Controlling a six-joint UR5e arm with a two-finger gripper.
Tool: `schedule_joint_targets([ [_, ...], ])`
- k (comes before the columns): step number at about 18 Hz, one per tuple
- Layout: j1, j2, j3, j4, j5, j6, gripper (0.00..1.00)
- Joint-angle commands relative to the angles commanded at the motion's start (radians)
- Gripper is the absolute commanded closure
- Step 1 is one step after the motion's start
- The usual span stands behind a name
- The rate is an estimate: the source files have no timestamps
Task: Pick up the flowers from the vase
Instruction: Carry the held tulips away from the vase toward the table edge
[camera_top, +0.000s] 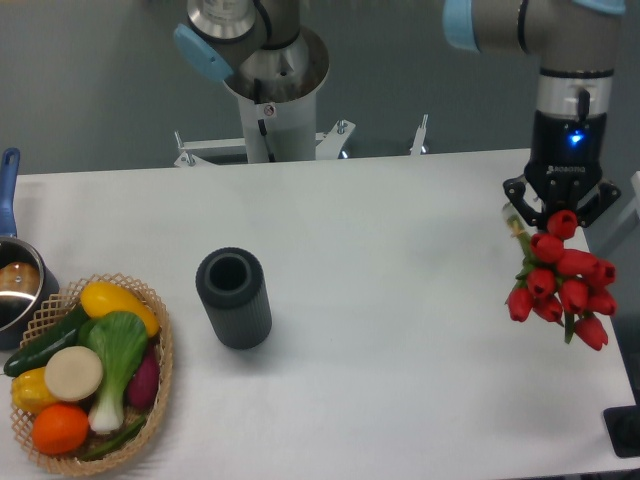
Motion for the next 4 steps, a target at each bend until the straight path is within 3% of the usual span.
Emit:
schedule_joint_targets([
  [4, -0.002, -0.034, 0.015, -0.003, 0.066, 0.035, 1.00],
])
